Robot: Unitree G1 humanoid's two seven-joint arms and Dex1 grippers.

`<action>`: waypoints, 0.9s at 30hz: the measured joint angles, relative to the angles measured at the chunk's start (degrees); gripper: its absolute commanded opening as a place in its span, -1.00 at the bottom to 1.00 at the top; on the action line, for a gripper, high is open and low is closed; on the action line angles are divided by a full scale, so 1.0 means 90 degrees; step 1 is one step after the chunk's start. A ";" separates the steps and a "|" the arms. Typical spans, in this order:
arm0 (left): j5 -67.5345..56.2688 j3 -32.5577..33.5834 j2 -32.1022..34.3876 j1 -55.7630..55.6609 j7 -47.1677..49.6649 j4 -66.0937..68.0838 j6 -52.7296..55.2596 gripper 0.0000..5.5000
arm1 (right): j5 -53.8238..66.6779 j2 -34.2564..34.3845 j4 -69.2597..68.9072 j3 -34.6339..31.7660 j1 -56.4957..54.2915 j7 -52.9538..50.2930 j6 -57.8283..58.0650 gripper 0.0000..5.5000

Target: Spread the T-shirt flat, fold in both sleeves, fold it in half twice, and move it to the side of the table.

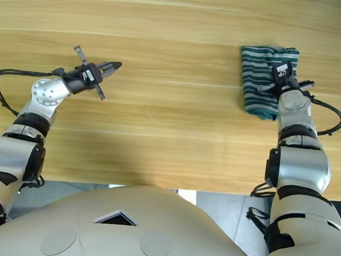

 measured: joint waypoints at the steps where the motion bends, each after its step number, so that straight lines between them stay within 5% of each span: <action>1: -0.0127 0.0039 -0.0048 0.0002 -0.0035 0.0000 0.0028 -1.00 | 0.0032 -0.0025 -0.0001 -0.0072 0.0003 -0.0009 -0.0048 -0.99; 12: -0.2123 0.1313 -0.0759 -0.0291 -0.1238 0.0018 0.1226 -1.00 | 0.0896 -0.0187 -0.1420 -0.1153 -0.0238 -0.0485 -0.1918 -0.99; 14: -0.2511 0.1693 -0.0937 -0.0381 -0.1375 0.0168 0.1713 -1.00 | 0.1453 0.0158 -0.2132 -0.1282 -0.0231 -0.0113 -0.2170 -0.99; 17: -0.3145 0.2402 -0.1282 -0.0945 -0.1023 0.0646 0.2798 -1.00 | 0.2433 0.1659 -0.2521 -0.1166 -0.0215 0.1422 -0.2282 -0.99; 21: -0.3239 0.2900 -0.1596 -0.1273 0.0141 0.1268 0.3920 -1.00 | 0.4333 0.3286 -0.1167 -0.2226 -0.0486 0.3729 -0.0127 -0.99; 27: -0.3382 0.3652 -0.1821 -0.1521 0.1759 0.1586 0.5035 -1.00 | 0.5449 0.3493 -0.0092 -0.3746 -0.0892 0.3573 0.1278 -0.99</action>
